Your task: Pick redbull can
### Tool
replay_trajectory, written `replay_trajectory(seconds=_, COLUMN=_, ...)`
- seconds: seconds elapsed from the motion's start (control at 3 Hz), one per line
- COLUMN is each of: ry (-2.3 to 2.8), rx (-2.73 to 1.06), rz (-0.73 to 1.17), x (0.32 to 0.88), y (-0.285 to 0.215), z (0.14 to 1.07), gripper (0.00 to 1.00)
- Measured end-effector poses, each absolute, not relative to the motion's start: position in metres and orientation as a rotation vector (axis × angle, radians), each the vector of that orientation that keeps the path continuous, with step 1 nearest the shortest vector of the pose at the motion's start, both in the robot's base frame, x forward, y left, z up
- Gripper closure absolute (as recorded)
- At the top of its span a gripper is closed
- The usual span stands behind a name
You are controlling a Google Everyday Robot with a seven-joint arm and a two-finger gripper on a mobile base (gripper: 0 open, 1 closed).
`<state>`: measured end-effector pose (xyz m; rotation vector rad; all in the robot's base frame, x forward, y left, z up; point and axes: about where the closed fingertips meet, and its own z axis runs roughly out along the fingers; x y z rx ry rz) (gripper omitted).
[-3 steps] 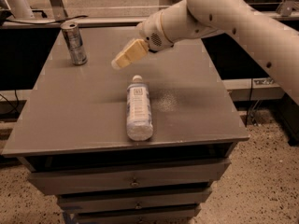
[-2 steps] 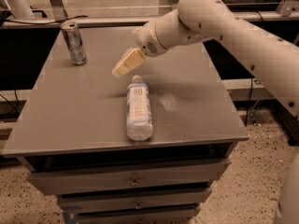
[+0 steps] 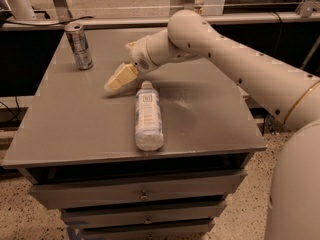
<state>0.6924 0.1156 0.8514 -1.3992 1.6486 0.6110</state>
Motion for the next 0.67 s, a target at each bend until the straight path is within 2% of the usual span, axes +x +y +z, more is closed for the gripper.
replay_trajectory(seconds=0.67, ry=1.624, rx=-1.332, rz=0.724, x=0.703, y=0.191, z=0.832, gripper=0.00)
